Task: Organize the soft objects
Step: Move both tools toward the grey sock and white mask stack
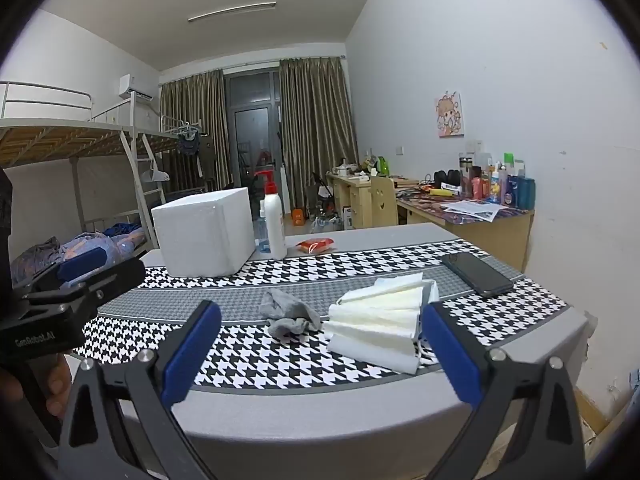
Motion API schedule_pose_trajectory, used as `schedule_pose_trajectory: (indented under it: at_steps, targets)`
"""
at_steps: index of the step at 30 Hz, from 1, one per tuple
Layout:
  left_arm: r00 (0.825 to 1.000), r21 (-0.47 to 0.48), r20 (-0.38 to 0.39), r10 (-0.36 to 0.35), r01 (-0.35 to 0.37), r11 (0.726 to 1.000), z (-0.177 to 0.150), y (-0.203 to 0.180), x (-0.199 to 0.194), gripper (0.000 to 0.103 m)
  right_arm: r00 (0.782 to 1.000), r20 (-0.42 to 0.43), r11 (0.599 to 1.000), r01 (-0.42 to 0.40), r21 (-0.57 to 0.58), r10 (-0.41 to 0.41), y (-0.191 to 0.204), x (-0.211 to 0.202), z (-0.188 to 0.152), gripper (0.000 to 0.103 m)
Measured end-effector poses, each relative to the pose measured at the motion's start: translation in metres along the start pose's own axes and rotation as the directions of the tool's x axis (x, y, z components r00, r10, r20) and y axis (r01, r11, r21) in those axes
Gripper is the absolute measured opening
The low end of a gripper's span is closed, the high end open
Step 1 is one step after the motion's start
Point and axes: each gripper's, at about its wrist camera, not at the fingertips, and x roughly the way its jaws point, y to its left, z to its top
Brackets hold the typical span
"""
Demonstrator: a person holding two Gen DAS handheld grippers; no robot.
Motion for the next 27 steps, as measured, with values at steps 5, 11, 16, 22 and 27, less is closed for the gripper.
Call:
schedule_pose_trajectory:
  at_steps: [5, 11, 16, 22, 27]
  targets:
    - [1.000, -0.006, -0.009, 0.013, -0.013, 1.000, 0.000, -0.001, 0.001, 0.102, 1.000, -0.001, 1.000, 0.000, -0.001, 0.000, 0.001, -0.001, 0.000, 0.102]
    - [1.000, -0.021, -0.017, 0.006, -0.006, 1.000, -0.001, 0.003, 0.003, 0.102, 1.000, -0.002, 1.000, 0.002, -0.002, -0.002, 0.000, 0.002, -0.002, 0.102]
    - [1.000, -0.015, -0.019, 0.008, -0.008, 1.000, -0.002, 0.003, 0.003, 0.102, 1.000, -0.002, 1.000, 0.002, -0.005, -0.002, 0.004, 0.000, -0.003, 0.102]
    - [1.000, -0.020, -0.028, 0.003, -0.004, 1.000, -0.002, 0.004, 0.007, 0.102, 1.000, -0.007, 1.000, 0.003, -0.006, -0.003, 0.004, 0.002, -0.004, 0.102]
    - [0.999, -0.019, -0.034, 0.002, -0.002, 1.000, -0.001, 0.004, 0.010, 0.102, 1.000, -0.012, 1.000, 0.004, -0.009, -0.004, 0.004, 0.005, -0.003, 0.102]
